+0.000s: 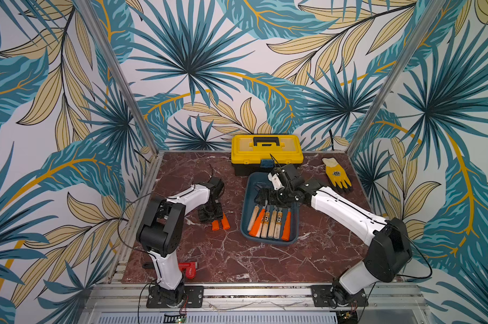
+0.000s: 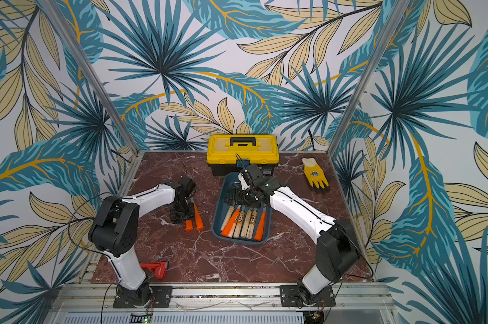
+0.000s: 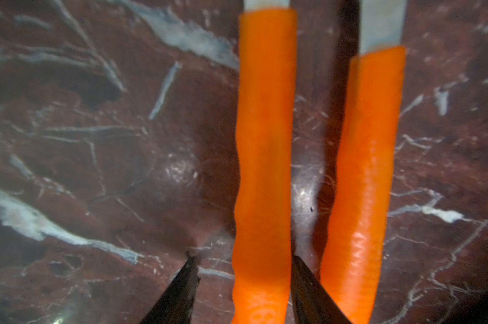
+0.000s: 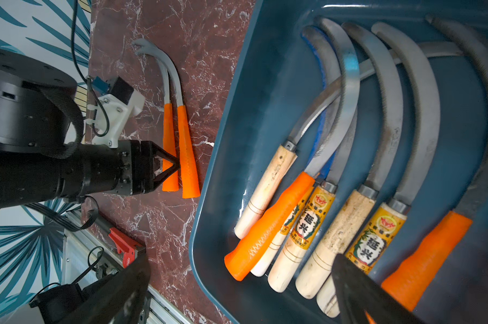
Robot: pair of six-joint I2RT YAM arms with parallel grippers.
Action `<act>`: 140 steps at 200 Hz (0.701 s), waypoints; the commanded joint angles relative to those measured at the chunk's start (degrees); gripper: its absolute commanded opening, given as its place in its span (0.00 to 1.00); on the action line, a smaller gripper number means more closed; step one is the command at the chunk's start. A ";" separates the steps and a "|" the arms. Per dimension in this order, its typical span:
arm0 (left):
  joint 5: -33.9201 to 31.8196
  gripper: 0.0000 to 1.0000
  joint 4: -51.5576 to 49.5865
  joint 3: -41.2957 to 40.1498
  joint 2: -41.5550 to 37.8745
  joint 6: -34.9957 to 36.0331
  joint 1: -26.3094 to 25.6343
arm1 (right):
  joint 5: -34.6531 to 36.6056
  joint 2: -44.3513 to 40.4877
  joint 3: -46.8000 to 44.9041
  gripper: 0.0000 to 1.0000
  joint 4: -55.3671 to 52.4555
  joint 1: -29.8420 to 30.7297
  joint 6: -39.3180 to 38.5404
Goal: Put small sickles into storage boxes
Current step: Pick up the sickle at the center of the board.
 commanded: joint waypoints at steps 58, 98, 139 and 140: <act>-1.07 0.42 1.49 -2.65 1.06 -0.24 -1.17 | 1.17 -1.62 -1.28 1.00 0.15 0.28 0.64; -1.02 0.24 1.78 -4.23 -0.09 -0.80 -1.21 | 1.35 -2.26 -1.92 0.99 0.48 0.26 1.02; -0.67 0.13 2.31 -6.43 -2.27 -1.85 -1.24 | 1.34 -2.69 -2.38 0.99 0.83 0.43 1.39; -0.62 0.13 2.31 -6.53 -2.35 -1.91 -1.20 | 1.39 -2.69 -2.38 1.00 0.83 0.45 1.39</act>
